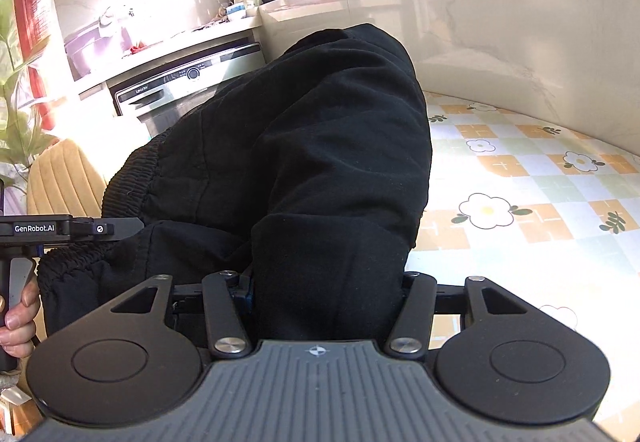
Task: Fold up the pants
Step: 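Lift the folded bundle with both tools and carry it toward the beige chair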
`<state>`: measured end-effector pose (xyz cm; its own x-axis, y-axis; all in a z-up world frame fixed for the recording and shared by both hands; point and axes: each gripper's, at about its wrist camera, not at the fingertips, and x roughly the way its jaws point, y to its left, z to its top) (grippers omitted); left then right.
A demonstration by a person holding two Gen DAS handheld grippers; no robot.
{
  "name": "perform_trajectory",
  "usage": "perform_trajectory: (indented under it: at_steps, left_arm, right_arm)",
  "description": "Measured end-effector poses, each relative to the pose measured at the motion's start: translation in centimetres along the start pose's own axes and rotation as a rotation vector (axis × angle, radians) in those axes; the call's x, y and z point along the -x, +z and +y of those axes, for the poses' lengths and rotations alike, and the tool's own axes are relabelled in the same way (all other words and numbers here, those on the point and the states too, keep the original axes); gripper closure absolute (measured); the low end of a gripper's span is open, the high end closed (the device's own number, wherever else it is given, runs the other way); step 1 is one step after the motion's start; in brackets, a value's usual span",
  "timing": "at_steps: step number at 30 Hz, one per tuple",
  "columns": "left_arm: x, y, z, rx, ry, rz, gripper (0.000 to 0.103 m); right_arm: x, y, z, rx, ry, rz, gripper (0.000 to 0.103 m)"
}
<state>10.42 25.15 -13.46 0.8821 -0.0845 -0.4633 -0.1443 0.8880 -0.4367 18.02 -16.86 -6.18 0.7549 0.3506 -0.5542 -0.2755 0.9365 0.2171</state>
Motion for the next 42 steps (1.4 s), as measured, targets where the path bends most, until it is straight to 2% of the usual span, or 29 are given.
perform_trajectory:
  at_steps: [6, 12, 18, 24, 29, 35, 39, 42]
  left_arm:
    - [3.3, -0.7, 0.9, -0.002, 0.058, -0.034, 0.056]
    - [6.0, -0.9, 2.1, 0.012, 0.079, -0.077, 0.058]
    - [9.8, -0.7, 4.6, 0.038, 0.124, -0.122, 0.063]
    - [14.9, -0.4, 9.0, 0.076, 0.243, -0.146, 0.064]
    - [19.6, -1.3, 13.0, 0.099, 0.401, -0.16, 0.064]
    - [23.1, -3.7, 17.6, 0.208, 0.528, -0.161, 0.065]
    - [24.4, -5.8, 20.3, 0.253, 0.597, -0.126, 0.065]
    - [23.0, -6.9, 21.9, 0.274, 0.643, -0.077, 0.065]
  right_arm:
    - [-1.0, -0.4, 3.3, 0.027, 0.027, -0.027, 0.052]
    - [-2.6, 0.6, 7.7, 0.075, 0.053, -0.034, 0.054]
    - [-4.9, 2.0, 13.5, 0.142, 0.158, -0.016, 0.055]
    - [-10.3, 3.3, 21.0, 0.181, 0.321, 0.043, 0.055]
    - [-15.9, 3.2, 27.0, 0.208, 0.452, 0.107, 0.055]
    - [-23.8, 0.4, 32.5, 0.196, 0.555, 0.24, 0.055]
    - [-27.6, -2.7, 33.7, 0.191, 0.584, 0.297, 0.055]
    - [-30.5, -5.6, 33.7, 0.185, 0.575, 0.35, 0.055]
